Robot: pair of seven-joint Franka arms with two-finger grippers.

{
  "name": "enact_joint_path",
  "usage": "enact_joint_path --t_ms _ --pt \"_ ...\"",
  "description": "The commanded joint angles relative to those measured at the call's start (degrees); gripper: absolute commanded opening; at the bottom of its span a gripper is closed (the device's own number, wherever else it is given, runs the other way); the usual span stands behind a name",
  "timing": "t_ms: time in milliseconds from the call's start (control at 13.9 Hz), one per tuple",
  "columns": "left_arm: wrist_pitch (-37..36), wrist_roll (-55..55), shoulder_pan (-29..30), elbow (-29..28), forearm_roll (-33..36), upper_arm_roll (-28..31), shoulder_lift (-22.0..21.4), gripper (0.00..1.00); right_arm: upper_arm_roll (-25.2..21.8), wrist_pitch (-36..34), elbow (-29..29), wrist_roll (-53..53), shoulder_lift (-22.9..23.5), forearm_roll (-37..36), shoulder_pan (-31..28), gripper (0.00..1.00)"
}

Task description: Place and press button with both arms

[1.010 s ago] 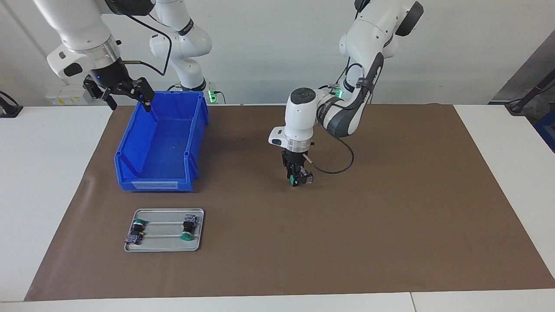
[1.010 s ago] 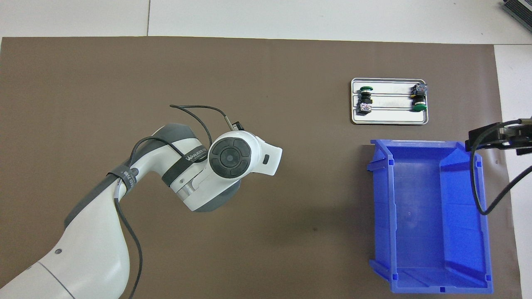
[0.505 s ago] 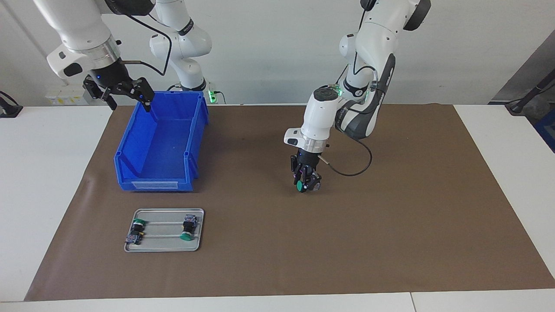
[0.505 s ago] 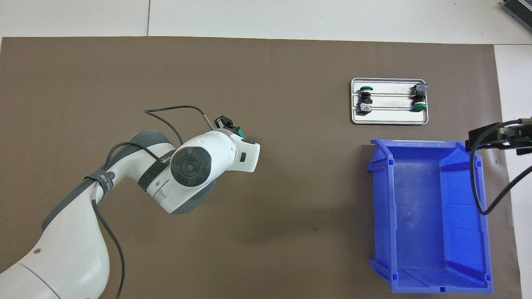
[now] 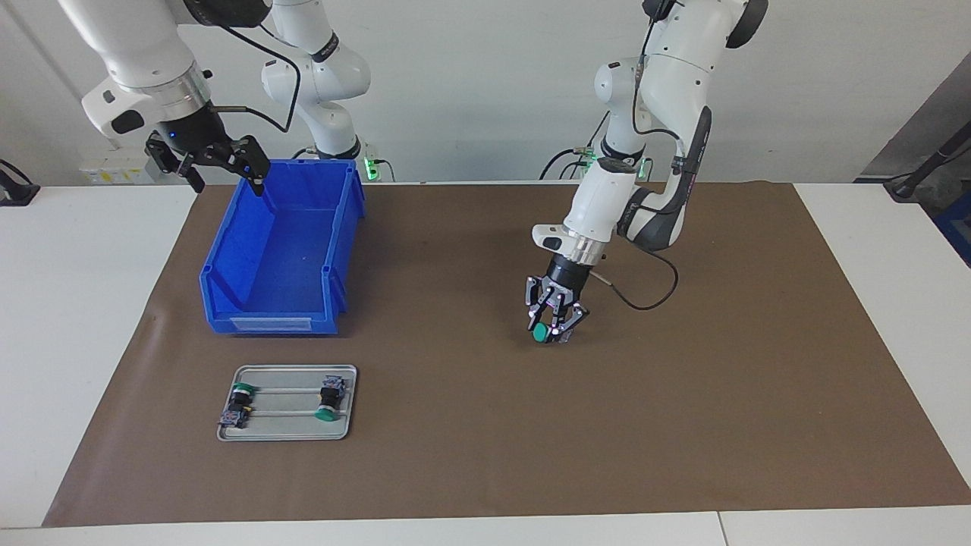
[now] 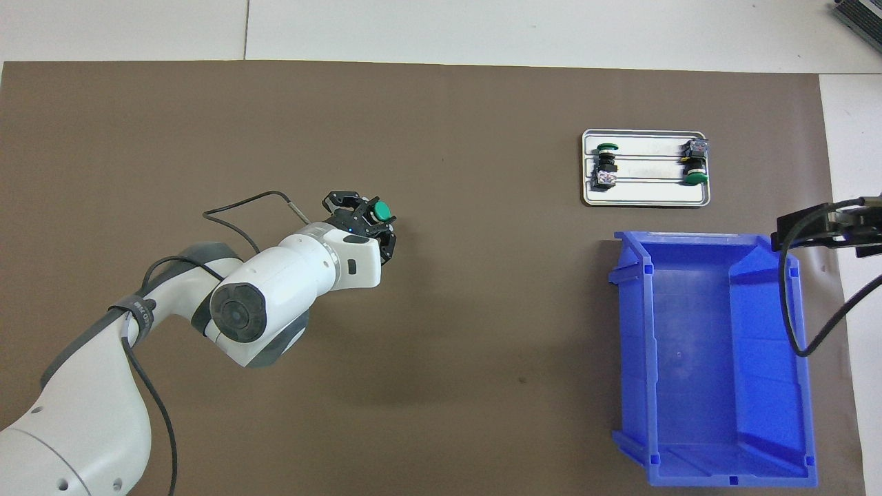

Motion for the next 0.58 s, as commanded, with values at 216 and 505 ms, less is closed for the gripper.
enact_joint_path --t_ms 216,505 --pt "4.2 -2.6 3.6 -2.8 1.0 -1.7 -1.9 0.0 0.4 -0.4 -0.8 -1.7 -0.9 0.9 -0.9 1.0" --pt "3.4 -6.8 3.7 -1.0 1.0 -3.0 -1.9 0.0 0.4 -0.4 -0.8 -1.7 -0.9 0.9 -0.9 1.0"
